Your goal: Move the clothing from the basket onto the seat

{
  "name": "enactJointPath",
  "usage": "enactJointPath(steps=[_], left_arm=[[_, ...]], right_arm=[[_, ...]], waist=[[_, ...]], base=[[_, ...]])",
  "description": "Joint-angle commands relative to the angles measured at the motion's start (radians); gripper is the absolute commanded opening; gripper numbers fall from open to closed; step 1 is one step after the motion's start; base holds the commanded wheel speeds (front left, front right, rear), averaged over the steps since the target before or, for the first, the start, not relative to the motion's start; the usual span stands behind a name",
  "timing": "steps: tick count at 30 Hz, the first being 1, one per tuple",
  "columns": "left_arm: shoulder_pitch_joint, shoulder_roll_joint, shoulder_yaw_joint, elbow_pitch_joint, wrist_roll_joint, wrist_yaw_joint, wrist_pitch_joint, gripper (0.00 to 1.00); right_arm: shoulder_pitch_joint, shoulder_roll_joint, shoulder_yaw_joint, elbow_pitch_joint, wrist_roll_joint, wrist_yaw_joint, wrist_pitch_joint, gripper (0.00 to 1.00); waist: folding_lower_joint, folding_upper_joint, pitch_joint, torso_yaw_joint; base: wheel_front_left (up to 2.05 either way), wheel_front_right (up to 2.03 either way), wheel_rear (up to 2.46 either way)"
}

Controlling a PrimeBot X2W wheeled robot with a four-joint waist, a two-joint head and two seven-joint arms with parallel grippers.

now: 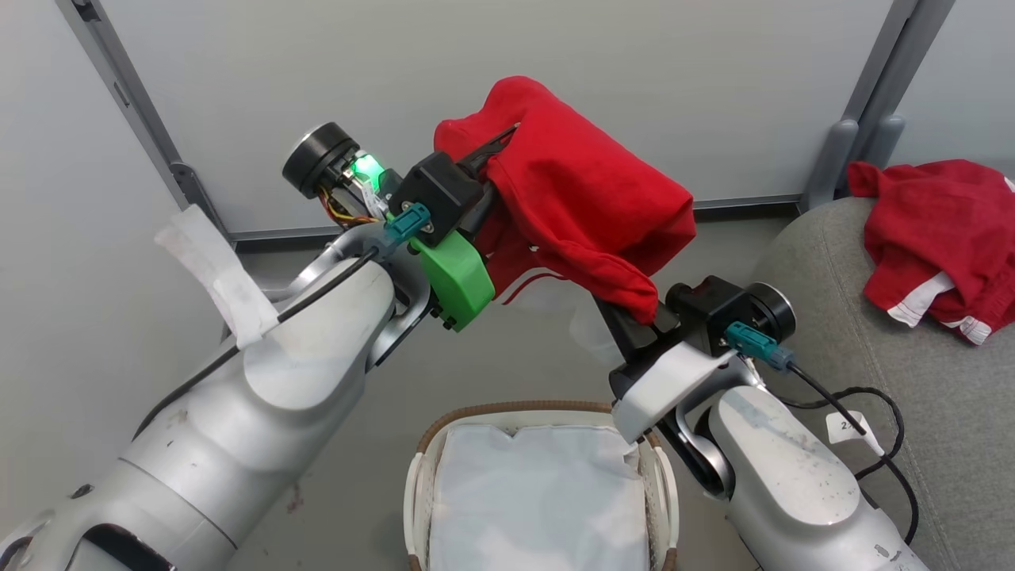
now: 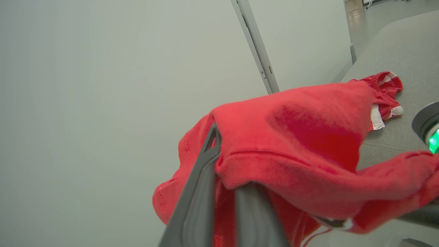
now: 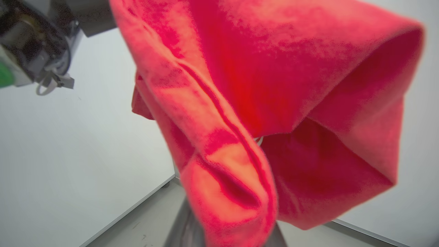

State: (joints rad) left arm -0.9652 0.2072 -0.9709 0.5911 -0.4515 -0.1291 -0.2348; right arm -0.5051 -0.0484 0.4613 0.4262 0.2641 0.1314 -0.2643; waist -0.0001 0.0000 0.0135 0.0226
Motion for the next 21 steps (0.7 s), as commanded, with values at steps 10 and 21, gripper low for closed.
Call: enactJointPath(steps=[10,21], left_arm=[[0.074,0.004,0.006,-0.005,-0.043,0.004,-0.019,0.0],[0.244,-0.033,0.074,-0.07,-0.081,0.026,-0.031,1.0]], right_arm=[[0.024,-0.004,-0.043,-0.014,-0.018,-0.001,0.0,0.0],[0.028,-0.004,-0.123,-0.03,-0.037,-0.001,0.0,0.0]], waist=[[0.0001,0.0,-0.002,-0.016],[0.0001,0.0,0.004,-0.025]], base=[[0.0,0.0,0.0],[0.0,0.0,0.0]])
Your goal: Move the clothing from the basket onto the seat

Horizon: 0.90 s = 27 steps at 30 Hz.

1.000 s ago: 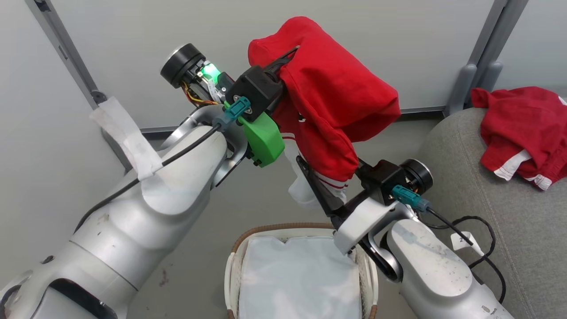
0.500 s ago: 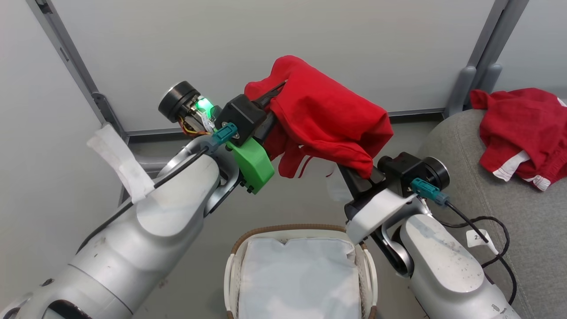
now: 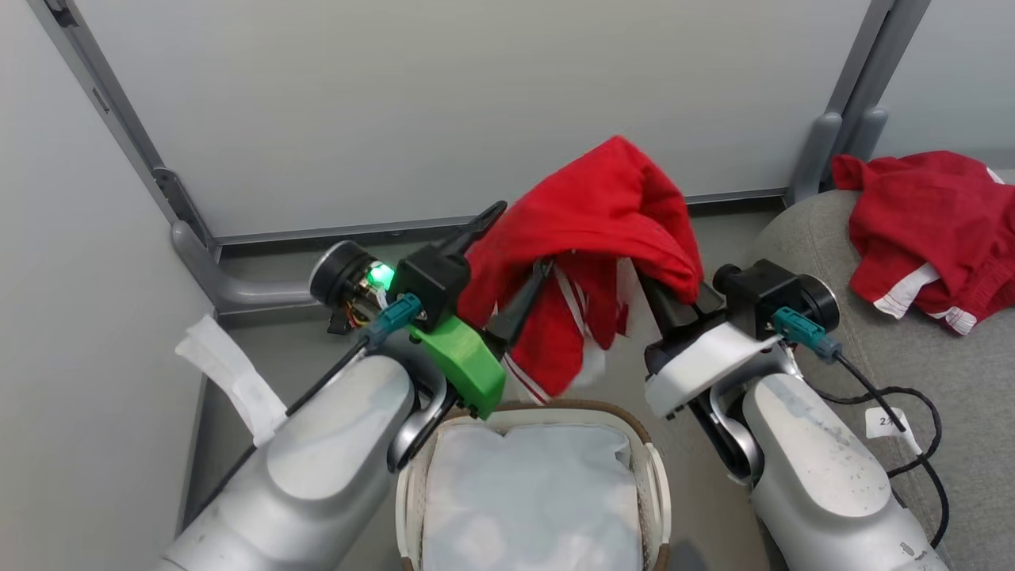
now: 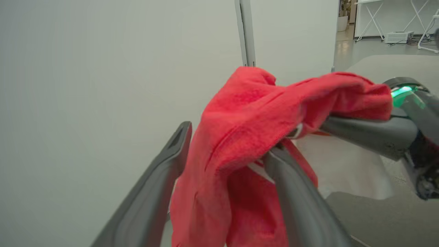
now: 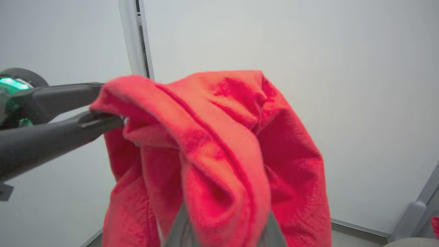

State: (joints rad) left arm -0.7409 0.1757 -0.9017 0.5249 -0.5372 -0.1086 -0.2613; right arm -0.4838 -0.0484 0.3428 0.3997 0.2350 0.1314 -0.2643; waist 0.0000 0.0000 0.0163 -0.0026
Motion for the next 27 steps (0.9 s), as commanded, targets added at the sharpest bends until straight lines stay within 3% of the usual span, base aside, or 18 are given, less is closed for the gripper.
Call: enactJointPath(steps=[1,20,27], left_arm=[[0.045,-0.005,0.018,-0.017,0.01,0.006,-0.004,1.0],[0.351,-0.065,0.217,-0.055,0.103,-0.01,-0.003,1.0],[0.363,-0.085,0.268,-0.071,0.148,-0.018,-0.003,1.0]], right_arm=[[0.006,-0.004,-0.017,-0.006,-0.01,-0.001,0.0,0.0],[-0.001,-0.004,-0.162,-0.03,-0.078,-0.001,0.0,0.0],[-0.035,-0.004,-0.189,-0.044,-0.096,-0.001,0.0,0.0]], waist=[[0.0,0.0,0.004,-0.001],[0.0,0.0,0.045,-0.057],[0.0,0.0,0.071,-0.151]], base=[[0.0,0.0,0.0],[0.0,0.0,0.0],[0.0,0.0,0.0]])
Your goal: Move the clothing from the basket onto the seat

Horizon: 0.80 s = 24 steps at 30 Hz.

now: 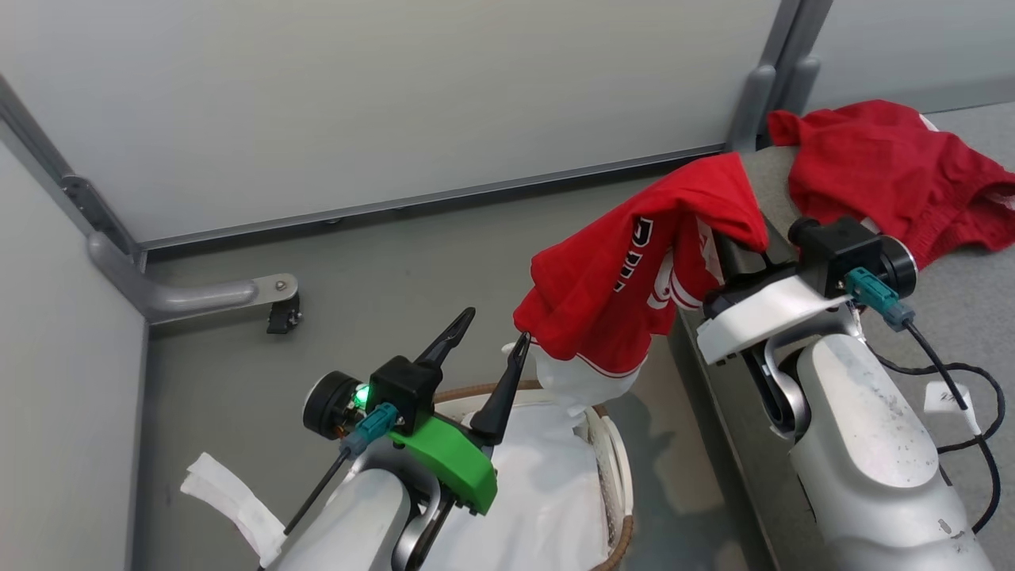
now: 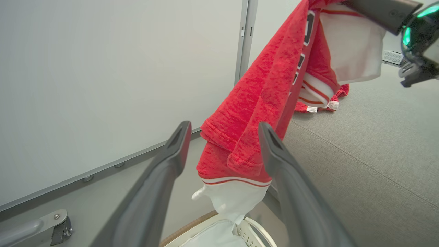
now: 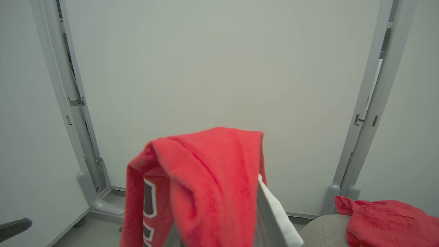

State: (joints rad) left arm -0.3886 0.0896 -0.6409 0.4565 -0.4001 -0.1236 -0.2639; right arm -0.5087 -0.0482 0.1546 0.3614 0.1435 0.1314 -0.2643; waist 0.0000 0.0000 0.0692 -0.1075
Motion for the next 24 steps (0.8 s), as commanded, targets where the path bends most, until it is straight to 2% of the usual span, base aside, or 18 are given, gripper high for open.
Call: enactJointPath(steps=[1,7,13,18,24], left_arm=[[0.009,-0.001,0.01,-0.004,0.014,-0.004,0.0,1.0],[-0.012,-0.013,0.023,-0.01,0.04,-0.007,-0.001,1.0],[-0.032,-0.017,0.013,-0.011,0.054,-0.009,-0.001,1.0],[-0.05,-0.016,0.005,-0.019,0.053,-0.009,-0.001,1.0],[-0.069,-0.01,-0.012,-0.035,0.051,-0.009,-0.001,1.0]], right_arm=[[-0.014,-0.004,-0.008,-0.007,-0.009,-0.001,0.0,0.0],[-0.031,-0.003,-0.055,-0.021,-0.04,-0.001,0.0,0.0],[-0.019,-0.003,-0.098,-0.027,-0.058,-0.001,0.0,0.0],[-0.033,-0.003,-0.137,-0.032,-0.07,-0.001,0.0,0.0],[-0.11,-0.006,-0.179,-0.033,-0.116,-0.001,0.0,0.0]], waist=[[0.0,0.0,0.023,-0.06],[0.0,0.0,0.061,-0.169],[0.0,0.0,0.098,-0.243],[0.0,0.0,0.122,-0.268],[0.0,0.0,0.154,-0.259]], base=[[0.0,0.0,0.0],[0.0,0.0,0.0],[0.0,0.0,0.0],[0.0,0.0,0.0],[0.0,0.0,0.0]])
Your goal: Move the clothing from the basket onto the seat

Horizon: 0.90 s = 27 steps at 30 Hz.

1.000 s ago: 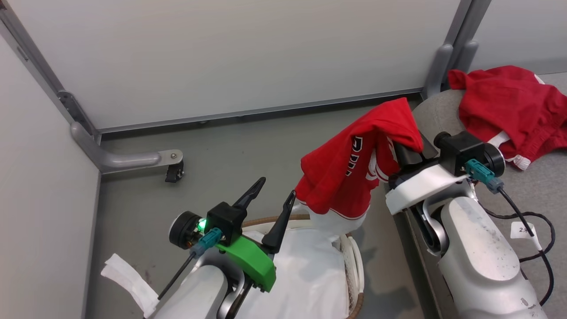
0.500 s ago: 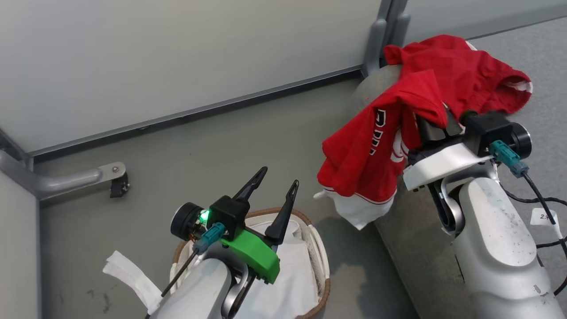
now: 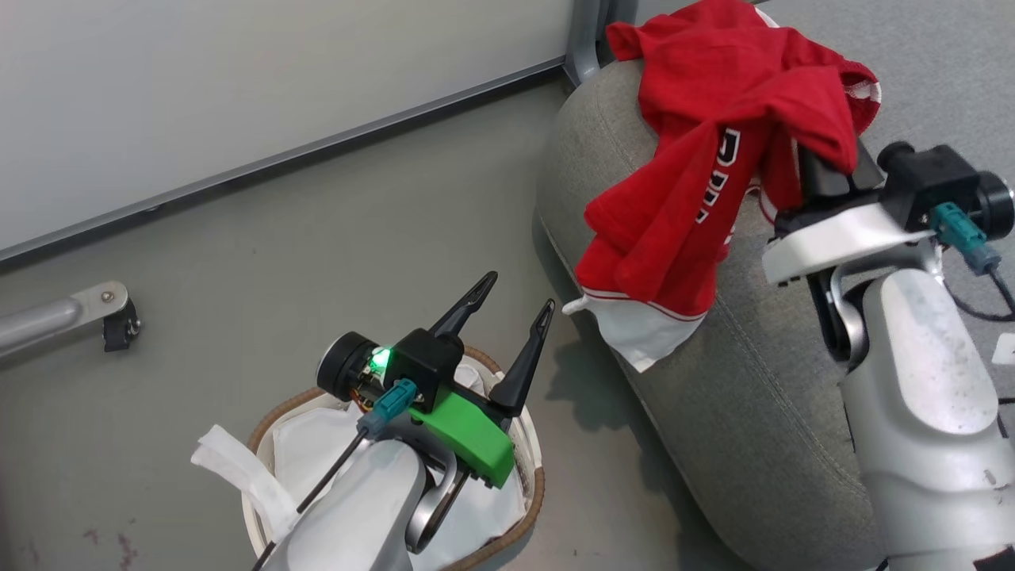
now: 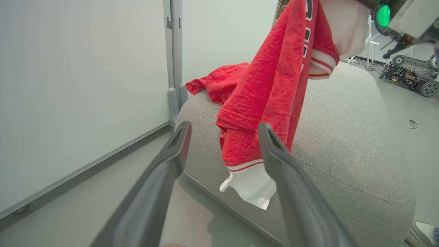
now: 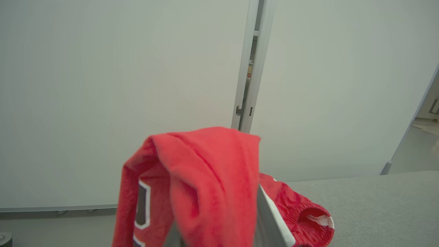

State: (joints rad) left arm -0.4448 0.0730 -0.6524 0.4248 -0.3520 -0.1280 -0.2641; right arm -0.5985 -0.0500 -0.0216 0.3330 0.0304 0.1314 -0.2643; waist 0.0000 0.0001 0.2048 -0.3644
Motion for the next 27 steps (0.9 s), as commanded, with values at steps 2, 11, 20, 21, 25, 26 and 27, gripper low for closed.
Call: enactJointPath(steps=[2,11,20,21,25,26,27], left_arm=[[-0.021,0.01,-0.005,-0.01,0.001,-0.005,-0.001,1.0],[-0.054,0.021,-0.007,-0.04,0.019,-0.004,0.0,1.0],[-0.124,0.049,0.003,-0.067,0.052,-0.004,0.0,1.0],[-0.133,0.053,0.004,-0.069,0.057,-0.004,-0.001,1.0],[-0.169,0.066,0.014,-0.076,0.077,-0.004,-0.001,1.0],[-0.179,0.069,0.016,-0.077,0.084,-0.004,-0.001,1.0],[-0.184,0.071,0.015,-0.077,0.087,-0.004,-0.001,1.0]], right_arm=[[-0.071,-0.024,-0.018,-0.001,-0.016,-0.001,0.0,0.0],[-0.399,-0.204,-0.097,0.116,-0.025,-0.001,0.0,0.0],[-0.688,-0.409,-0.246,0.223,-0.075,-0.001,0.024,0.0],[-0.701,-0.416,-0.262,0.233,-0.08,-0.001,0.023,0.0],[-0.696,-0.433,-0.338,0.286,-0.107,-0.001,0.007,0.0],[-0.676,-0.421,-0.356,0.309,-0.11,-0.001,0.006,0.0],[-0.656,-0.412,-0.368,0.327,-0.116,-0.001,0.003,0.0]], waist=[[0.0,-0.0001,0.032,0.01],[0.0,-0.0001,0.127,0.085],[0.0,-0.0001,0.314,0.145],[0.0,-0.0001,0.331,0.148],[0.0,-0.0001,0.405,0.154],[0.0,-0.0001,0.422,0.152],[0.0,-0.0001,0.433,0.152]], base=[[0.0,0.0,0.0],[0.0,0.0,0.0],[0.0,0.0,0.0],[0.0,0.0,0.0],[0.0,0.0,0.0],[0.0,0.0,0.0],[0.0,0.0,0.0]])
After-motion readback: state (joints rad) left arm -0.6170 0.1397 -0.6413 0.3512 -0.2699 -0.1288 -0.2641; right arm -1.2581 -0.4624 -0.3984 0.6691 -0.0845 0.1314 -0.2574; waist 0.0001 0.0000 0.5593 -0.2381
